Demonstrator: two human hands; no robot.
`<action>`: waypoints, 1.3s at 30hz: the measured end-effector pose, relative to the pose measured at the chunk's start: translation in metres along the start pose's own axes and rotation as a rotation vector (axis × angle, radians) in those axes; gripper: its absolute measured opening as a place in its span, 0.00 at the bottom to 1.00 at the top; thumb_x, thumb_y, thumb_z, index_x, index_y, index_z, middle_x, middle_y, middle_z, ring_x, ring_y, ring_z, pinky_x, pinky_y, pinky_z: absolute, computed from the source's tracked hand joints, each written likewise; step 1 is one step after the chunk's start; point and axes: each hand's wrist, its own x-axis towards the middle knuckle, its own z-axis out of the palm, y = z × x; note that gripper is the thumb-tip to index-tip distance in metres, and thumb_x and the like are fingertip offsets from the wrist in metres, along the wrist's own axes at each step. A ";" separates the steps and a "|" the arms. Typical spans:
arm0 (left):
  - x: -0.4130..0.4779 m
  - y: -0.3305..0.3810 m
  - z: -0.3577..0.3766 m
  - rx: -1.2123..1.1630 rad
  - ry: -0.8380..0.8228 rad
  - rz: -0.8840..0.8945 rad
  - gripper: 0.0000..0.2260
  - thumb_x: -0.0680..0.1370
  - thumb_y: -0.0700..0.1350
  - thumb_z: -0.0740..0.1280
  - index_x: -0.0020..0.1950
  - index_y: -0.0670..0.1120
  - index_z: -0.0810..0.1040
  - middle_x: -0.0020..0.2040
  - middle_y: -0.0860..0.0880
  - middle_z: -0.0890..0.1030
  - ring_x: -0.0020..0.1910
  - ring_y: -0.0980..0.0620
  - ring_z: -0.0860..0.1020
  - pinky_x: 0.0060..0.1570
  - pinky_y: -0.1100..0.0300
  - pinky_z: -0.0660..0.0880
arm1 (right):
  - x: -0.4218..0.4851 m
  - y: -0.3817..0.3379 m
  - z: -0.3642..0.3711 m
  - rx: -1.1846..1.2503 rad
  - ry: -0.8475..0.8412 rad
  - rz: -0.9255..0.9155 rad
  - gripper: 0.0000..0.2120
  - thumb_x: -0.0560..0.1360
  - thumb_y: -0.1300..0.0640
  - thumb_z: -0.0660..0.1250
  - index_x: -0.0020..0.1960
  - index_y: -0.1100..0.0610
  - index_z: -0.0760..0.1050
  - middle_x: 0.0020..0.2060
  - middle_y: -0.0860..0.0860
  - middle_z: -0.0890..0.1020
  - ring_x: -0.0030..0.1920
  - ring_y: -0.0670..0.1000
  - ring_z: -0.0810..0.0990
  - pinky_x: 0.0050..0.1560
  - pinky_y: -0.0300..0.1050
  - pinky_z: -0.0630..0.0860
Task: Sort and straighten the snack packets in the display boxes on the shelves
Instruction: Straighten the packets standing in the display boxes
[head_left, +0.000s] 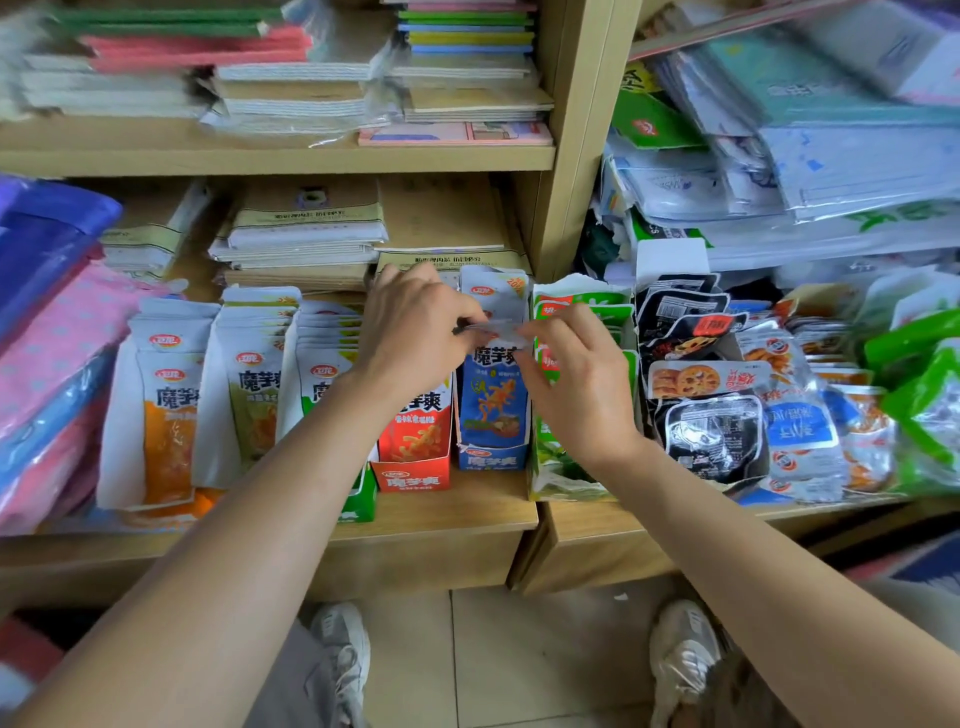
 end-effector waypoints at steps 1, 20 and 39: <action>0.001 0.000 0.000 0.003 0.003 -0.008 0.10 0.74 0.58 0.74 0.51 0.56 0.87 0.40 0.51 0.71 0.46 0.45 0.74 0.50 0.53 0.63 | -0.006 -0.004 -0.004 -0.008 -0.023 -0.094 0.03 0.75 0.63 0.72 0.48 0.62 0.81 0.42 0.55 0.80 0.42 0.57 0.76 0.40 0.53 0.75; -0.024 0.008 -0.001 0.008 0.163 0.035 0.13 0.76 0.60 0.70 0.52 0.54 0.87 0.41 0.50 0.79 0.51 0.46 0.73 0.54 0.49 0.65 | -0.085 -0.026 -0.051 -0.181 -0.715 -0.374 0.19 0.74 0.39 0.66 0.54 0.52 0.81 0.58 0.51 0.79 0.60 0.54 0.79 0.58 0.58 0.62; -0.023 -0.015 0.003 -0.199 0.011 0.104 0.19 0.74 0.60 0.66 0.51 0.49 0.87 0.56 0.55 0.84 0.68 0.51 0.72 0.58 0.59 0.53 | -0.071 -0.043 -0.037 -0.374 -1.000 -0.310 0.36 0.70 0.25 0.54 0.65 0.48 0.76 0.73 0.61 0.70 0.73 0.59 0.68 0.72 0.72 0.53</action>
